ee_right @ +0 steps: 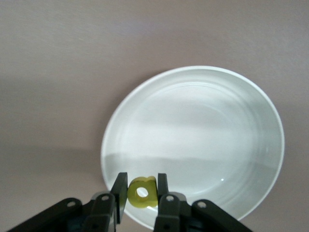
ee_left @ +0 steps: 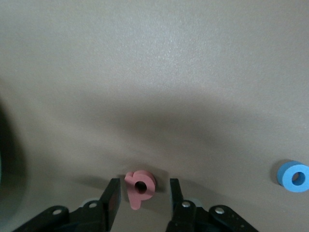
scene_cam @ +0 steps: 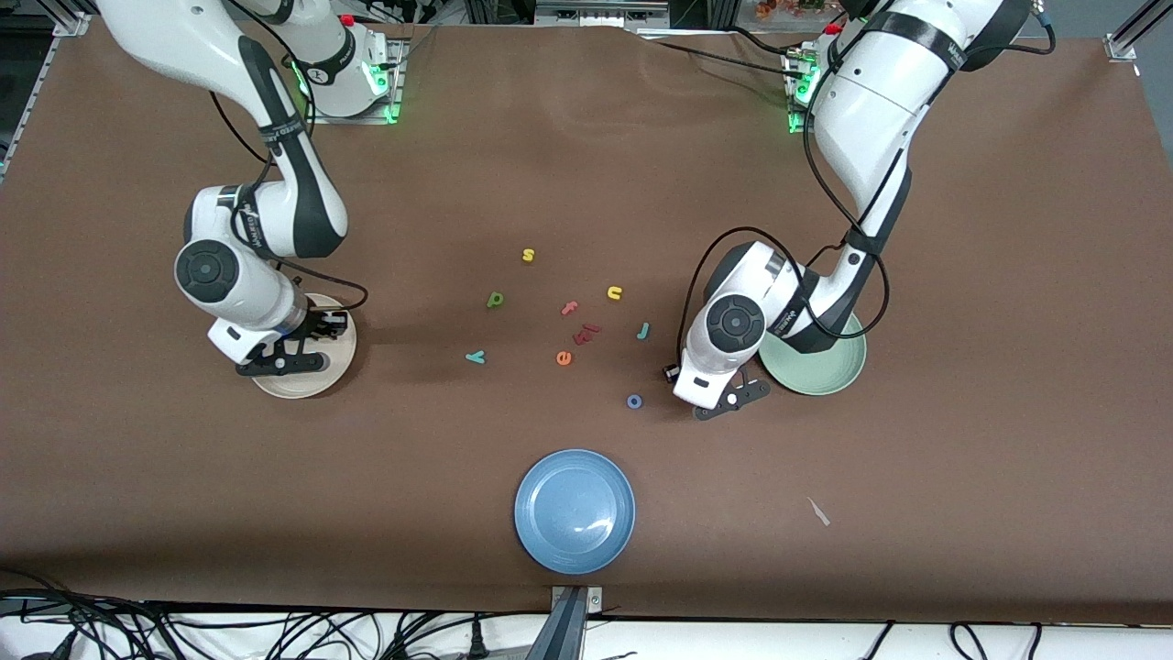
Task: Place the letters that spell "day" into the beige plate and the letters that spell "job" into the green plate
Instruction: 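Drop the yellow letter in the beige plate while the left gripper drops the pink p, then grasp the green d with the right gripper while the left gripper grasps the teal r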
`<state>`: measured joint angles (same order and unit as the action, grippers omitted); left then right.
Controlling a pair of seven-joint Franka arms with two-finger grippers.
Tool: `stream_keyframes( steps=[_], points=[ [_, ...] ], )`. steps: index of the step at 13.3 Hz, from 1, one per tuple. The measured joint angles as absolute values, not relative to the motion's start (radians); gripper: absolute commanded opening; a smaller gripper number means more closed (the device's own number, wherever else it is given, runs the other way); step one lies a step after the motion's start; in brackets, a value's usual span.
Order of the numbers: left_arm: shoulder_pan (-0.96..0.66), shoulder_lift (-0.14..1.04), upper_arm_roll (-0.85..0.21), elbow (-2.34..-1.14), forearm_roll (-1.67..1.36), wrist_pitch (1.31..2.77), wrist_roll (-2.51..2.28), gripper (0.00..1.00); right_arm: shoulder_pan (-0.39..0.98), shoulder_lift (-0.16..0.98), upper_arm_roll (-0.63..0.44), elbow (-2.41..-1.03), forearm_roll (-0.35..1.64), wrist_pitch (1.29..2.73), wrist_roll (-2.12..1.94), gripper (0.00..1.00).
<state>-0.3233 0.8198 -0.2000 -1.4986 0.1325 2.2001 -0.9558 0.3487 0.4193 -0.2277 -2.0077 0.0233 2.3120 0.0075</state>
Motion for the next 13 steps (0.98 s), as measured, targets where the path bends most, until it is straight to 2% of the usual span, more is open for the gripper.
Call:
stream_keyframes(
  steps=[2, 3, 8, 11, 13],
  points=[
    [-0.323, 0.826, -0.2, -1.5, 0.132, 2.2, -0.956, 0.09, 0.337, 0.426, -0.227, -2.002, 0.023, 2.313, -0.012, 1.0],
    [-0.323, 0.827, -0.2, -1.501, 0.132, 2.202, -0.956, 0.02, 0.34, 0.426, -0.22, -1.995, 0.027, 2.311, -0.013, 1.0],
    [-0.316, 0.822, -0.199, -1.498, 0.096, 2.189, -0.957, 0.01, 0.35, 0.442, -0.099, -1.942, 0.139, 2.302, 0.172, 1.0],
    [-0.29, 0.766, -0.196, -1.486, 0.096, 2.064, -0.935, 0.02, 0.381, 0.468, -0.019, -1.921, 0.143, 2.307, 0.415, 1.0],
    [-0.229, 0.713, -0.194, -1.486, 0.096, 1.962, -0.822, 0.02, 0.451, 0.472, -0.01, -1.921, 0.143, 2.315, 0.566, 1.0]
  ],
)
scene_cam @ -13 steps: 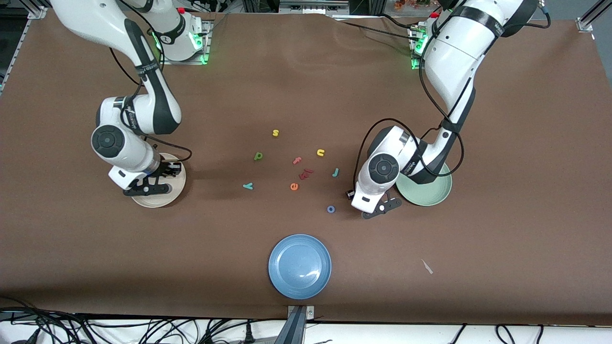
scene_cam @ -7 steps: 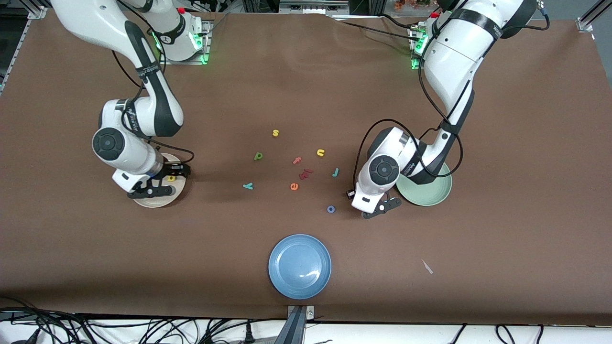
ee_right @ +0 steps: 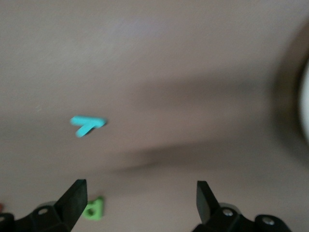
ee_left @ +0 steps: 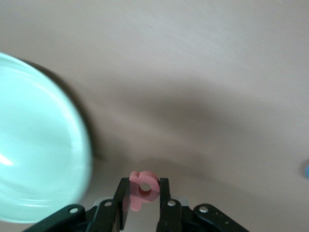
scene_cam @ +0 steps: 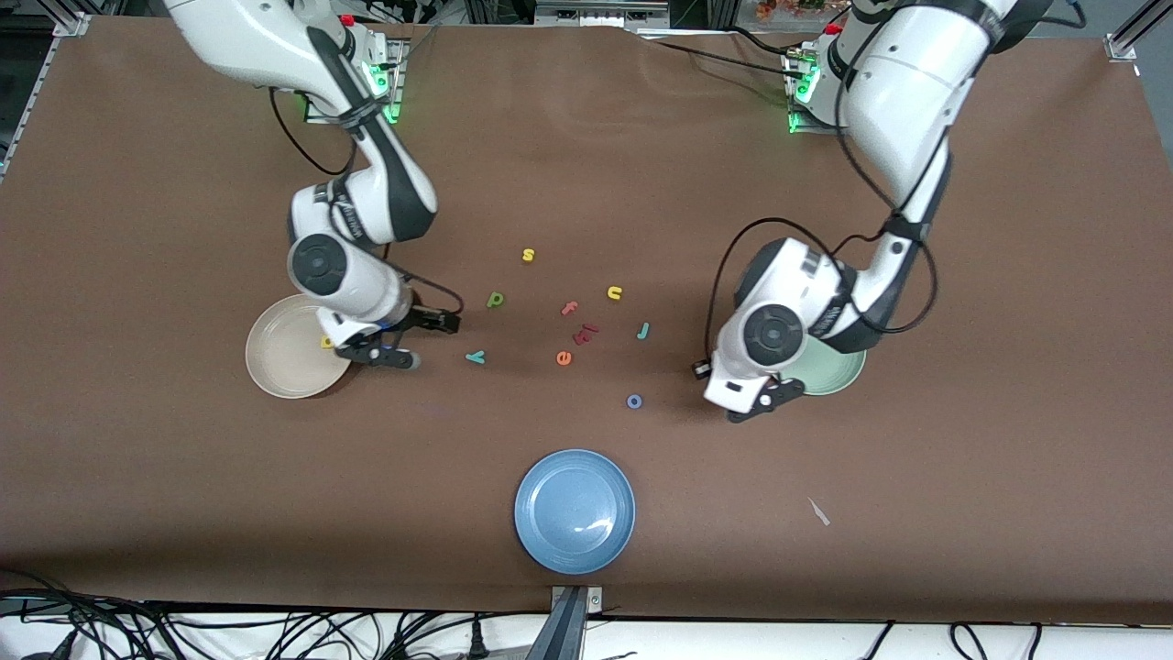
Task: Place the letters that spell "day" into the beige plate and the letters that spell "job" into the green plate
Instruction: 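Grasp the green d with the right gripper while the left gripper grasps the teal r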
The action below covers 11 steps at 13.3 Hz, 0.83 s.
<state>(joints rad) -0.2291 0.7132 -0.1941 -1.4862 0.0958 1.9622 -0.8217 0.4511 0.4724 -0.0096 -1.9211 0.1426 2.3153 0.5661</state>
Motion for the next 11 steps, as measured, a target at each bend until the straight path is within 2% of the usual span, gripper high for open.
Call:
stream_keyframes(
  steps=[4, 5, 6, 7, 9, 11],
  points=[
    [-0.13, 0.684, -0.193, -1.531, 0.097, 1.893, -0.699, 0.05, 0.54, 0.489, -0.009, -1.923, 0.142, 2.341, 0.757, 1.0],
    [-0.126, 0.687, -0.193, -1.56, 0.098, 1.896, -0.695, 0.12, 0.55, 0.496, -0.009, -1.926, 0.142, 2.357, 0.791, 1.0],
    [-0.127, 0.69, -0.194, -1.588, 0.098, 1.906, -0.695, 0.49, 0.565, 0.505, -0.009, -1.93, 0.142, 2.375, 0.821, 1.0],
    [-0.128, 0.693, -0.194, -1.61, 0.099, 1.919, -0.694, 0.99, 0.582, 0.514, -0.009, -1.936, 0.142, 2.39, 0.843, 1.0],
    [-0.129, 0.695, -0.195, -1.628, 0.099, 1.931, -0.694, 1.0, 0.609, 0.529, -0.009, -1.955, 0.142, 2.425, 0.866, 0.98],
    [-0.13, 0.693, -0.199, -1.625, 0.099, 1.931, -0.694, 1.0, 0.618, 0.543, -0.009, -1.975, 0.142, 2.458, 0.867, 0.85]
  ],
)
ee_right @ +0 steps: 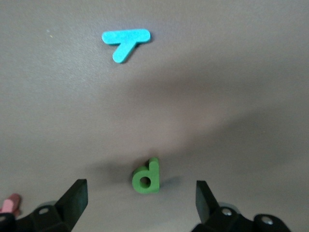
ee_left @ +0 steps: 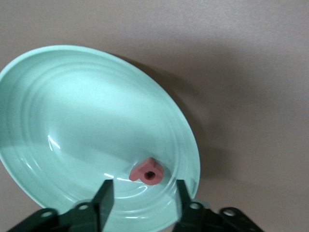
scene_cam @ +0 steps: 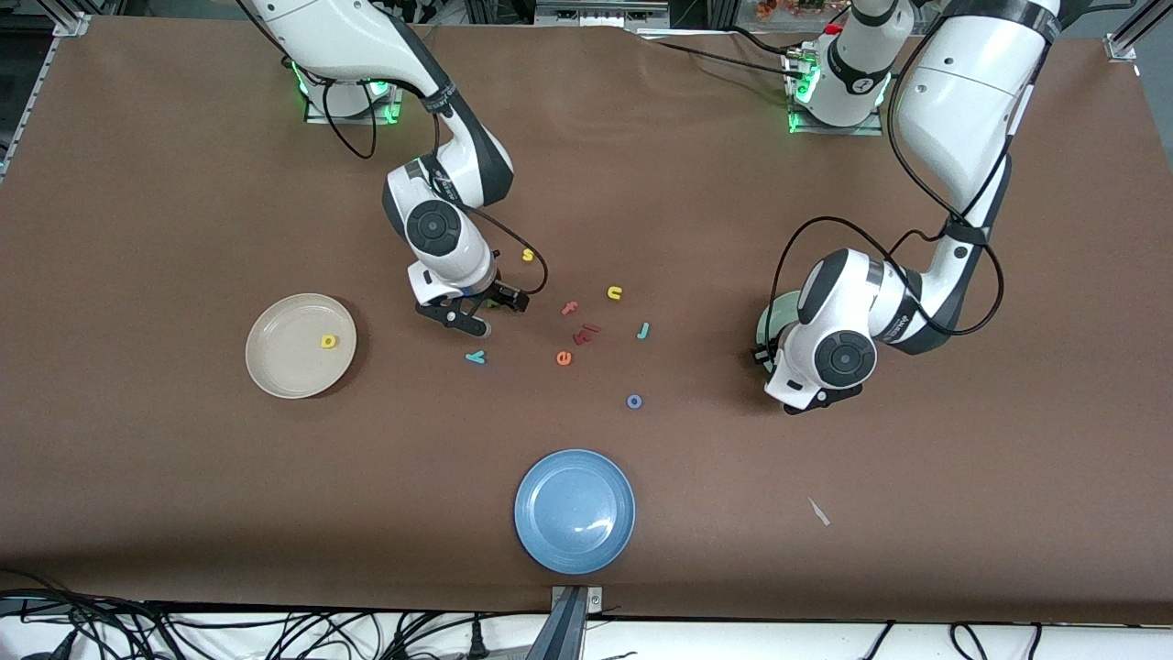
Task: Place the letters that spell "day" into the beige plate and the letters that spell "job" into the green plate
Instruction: 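Grasp the green d with the right gripper while the left gripper grasps the teal r, then drop the d in the beige plate while the left gripper drops the r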
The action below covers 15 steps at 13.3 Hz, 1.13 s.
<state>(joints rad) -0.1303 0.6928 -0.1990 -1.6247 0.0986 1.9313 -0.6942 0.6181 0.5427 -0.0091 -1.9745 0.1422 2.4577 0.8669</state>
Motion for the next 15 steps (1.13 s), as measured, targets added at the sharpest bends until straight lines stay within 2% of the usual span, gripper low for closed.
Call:
stream_keyframes(
  steps=[2, 3, 6, 9, 10, 12, 13, 15],
  points=[
    [-0.135, 0.689, -0.225, -1.616, 0.098, 1.931, -0.696, 1.0, 0.619, 0.548, -0.009, -1.984, 0.142, 2.467, 0.867, 0.67],
    [-0.137, 0.688, -0.254, -1.612, 0.092, 1.933, -0.703, 1.0, 0.619, 0.548, -0.009, -1.985, 0.142, 2.468, 0.867, 0.52],
    [-0.175, 0.686, -0.3, -1.595, 0.025, 1.972, -0.727, 1.0, 0.62, 0.553, -0.01, -1.986, 0.142, 2.479, 0.875, 0.35],
    [-0.28, 0.691, -0.305, -1.595, 0.044, 2.07, -0.692, 1.0, 0.631, 0.557, -0.01, -1.987, 0.142, 2.503, 0.908, 0.06],
    [-0.314, 0.697, -0.304, -1.595, 0.063, 2.091, -0.648, 1.0, 0.632, 0.556, -0.01, -1.987, 0.142, 2.505, 0.913, 0.01],
    [-0.35, 0.711, -0.303, -1.596, 0.077, 2.14, -0.534, 0.98, 0.632, 0.557, -0.014, -1.984, 0.142, 2.509, 0.914, 0.0],
    [-0.354, 0.717, -0.302, -1.596, 0.077, 2.167, -0.481, 0.92, 0.631, 0.557, -0.023, -1.979, 0.142, 2.505, 0.912, 0.0],
    [-0.354, 0.736, -0.301, -1.597, 0.081, 2.225, -0.411, 0.68, 0.63, 0.554, -0.061, -1.943, 0.141, 2.444, 0.873, 0.0]
  ],
)
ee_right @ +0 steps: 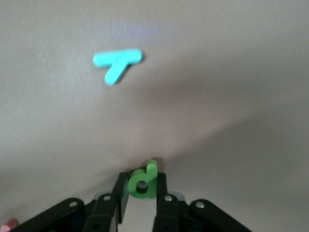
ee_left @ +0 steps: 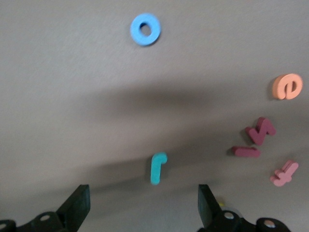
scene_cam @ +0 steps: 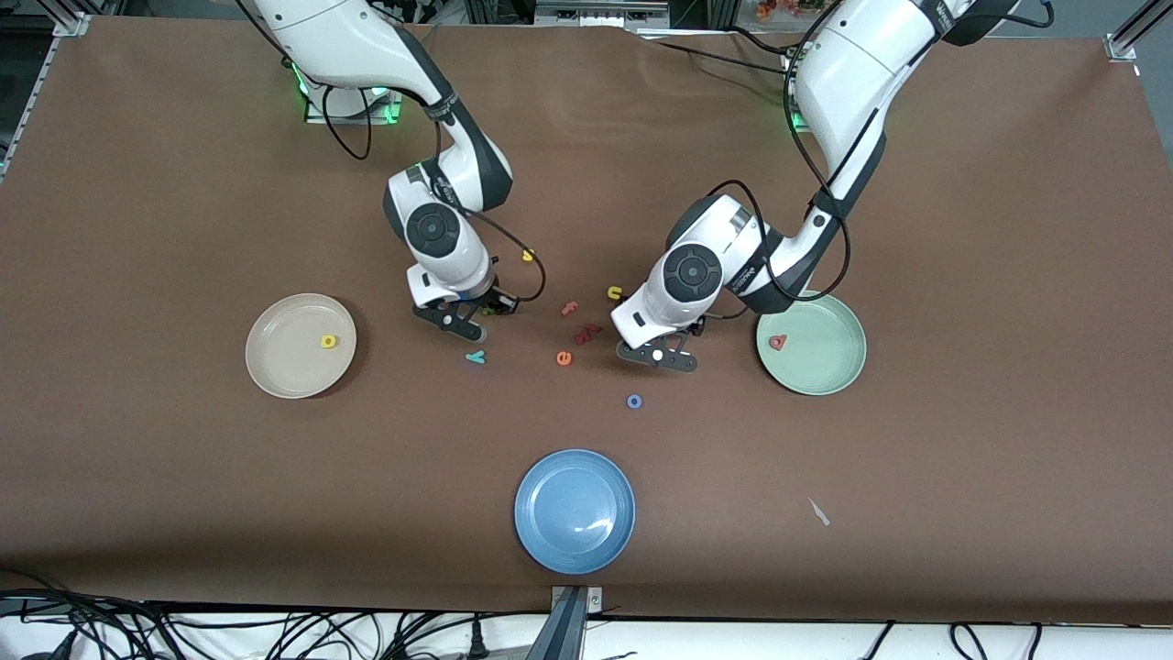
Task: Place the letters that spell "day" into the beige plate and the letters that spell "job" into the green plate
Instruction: 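Drop the d in the beige plate while the left gripper drops the r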
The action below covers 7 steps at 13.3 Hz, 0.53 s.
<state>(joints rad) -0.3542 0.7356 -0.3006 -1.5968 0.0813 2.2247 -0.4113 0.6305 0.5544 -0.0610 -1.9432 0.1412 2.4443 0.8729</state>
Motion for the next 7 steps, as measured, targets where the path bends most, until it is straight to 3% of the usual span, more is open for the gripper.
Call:
stream_keyframes(
  steps=[2, 5, 6, 7],
  points=[
    [-0.365, 0.76, -0.301, -1.599, 0.149, 2.252, -0.393, 0.61, 0.63, 0.54, -0.128, -1.888, 0.14, 2.321, 0.758, 0.0],
    [-0.378, 0.791, -0.3, -1.6, 0.195, 2.264, -0.391, 0.59, 0.624, 0.489, -0.271, -1.855, 0.14, 2.159, 0.475, 0.0],
    [-0.378, 0.794, -0.3, -1.6, 0.195, 2.265, -0.39, 0.49, 0.62, 0.479, -0.309, -1.857, 0.14, 2.135, 0.394, 0.0],
    [-0.378, 0.795, -0.3, -1.599, 0.195, 2.265, -0.389, 0.28, 0.618, 0.476, -0.341, -1.858, 0.14, 2.127, 0.325, 0.0]
  ],
)
